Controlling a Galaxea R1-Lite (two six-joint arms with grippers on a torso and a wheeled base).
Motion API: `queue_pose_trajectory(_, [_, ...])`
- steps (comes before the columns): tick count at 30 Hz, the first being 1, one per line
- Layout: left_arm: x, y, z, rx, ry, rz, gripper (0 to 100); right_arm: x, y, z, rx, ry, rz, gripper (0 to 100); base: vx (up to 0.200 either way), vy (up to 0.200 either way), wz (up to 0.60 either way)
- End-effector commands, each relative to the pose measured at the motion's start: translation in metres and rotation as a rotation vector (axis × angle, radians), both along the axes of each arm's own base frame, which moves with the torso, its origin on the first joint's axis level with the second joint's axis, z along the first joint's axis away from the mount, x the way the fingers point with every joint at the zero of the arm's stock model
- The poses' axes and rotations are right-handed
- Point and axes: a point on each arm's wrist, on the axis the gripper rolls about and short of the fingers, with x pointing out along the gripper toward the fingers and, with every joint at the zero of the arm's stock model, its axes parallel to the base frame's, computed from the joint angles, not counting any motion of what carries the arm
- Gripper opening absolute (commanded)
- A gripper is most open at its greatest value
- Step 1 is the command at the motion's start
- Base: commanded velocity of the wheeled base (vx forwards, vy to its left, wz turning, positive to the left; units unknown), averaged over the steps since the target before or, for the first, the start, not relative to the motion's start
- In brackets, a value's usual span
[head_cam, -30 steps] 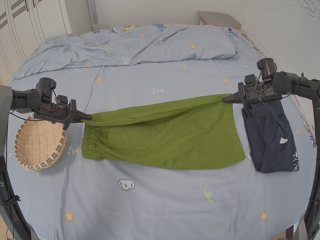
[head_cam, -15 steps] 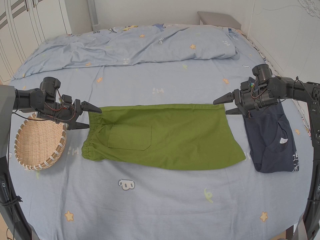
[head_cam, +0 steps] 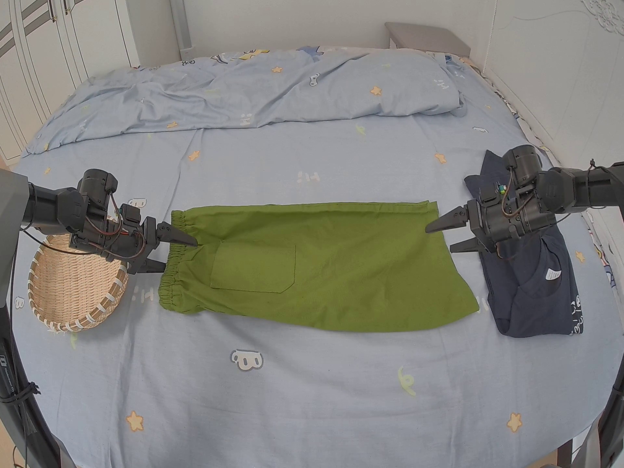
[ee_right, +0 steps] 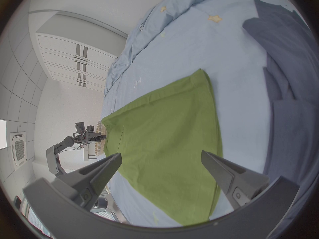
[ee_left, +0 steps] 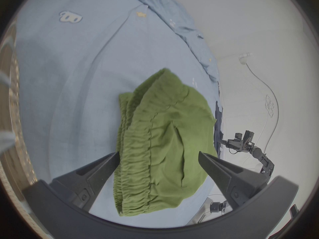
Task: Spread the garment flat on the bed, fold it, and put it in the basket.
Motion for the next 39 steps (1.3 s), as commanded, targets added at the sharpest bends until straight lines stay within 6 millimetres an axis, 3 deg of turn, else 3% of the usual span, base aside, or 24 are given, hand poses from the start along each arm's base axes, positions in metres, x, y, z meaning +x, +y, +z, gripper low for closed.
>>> queue_pose_trajectory(1, [-0.023,0.003,-0.019,0.025,0.048,-0.017,100,-0.074,-0.014,0.026,0.018,-0.116,-0.022,100,0.000,0.000,0.00])
queue_pose_trajectory(6, [-0.033,-0.001,-0.031,0.030,0.046,-0.023,100,-0.109,-0.015,0.027,0.021,-0.144,-0.014,100,0.000,0.000,0.00])
queue_pose_trajectory(10, [-0.035,-0.002,-0.041,0.044,0.024,-0.020,100,-0.116,-0.013,0.031,0.022,-0.156,-0.006,100,0.000,0.000,0.00])
queue_pose_trajectory(37, [-0.017,-0.004,-0.053,-0.087,-0.003,-0.011,100,-0.115,-0.014,0.030,0.020,-0.158,-0.007,100,0.000,0.000,0.00])
queue_pose_trajectory(38, [-0.017,-0.003,-0.053,-0.088,0.000,-0.008,0,-0.115,-0.014,0.030,0.020,-0.156,-0.007,100,0.000,0.000,0.00])
queue_pose_trajectory(39, [-0.016,-0.001,-0.053,-0.088,-0.004,-0.004,0,-0.115,-0.014,0.029,0.019,-0.153,-0.008,100,0.000,0.000,0.00])
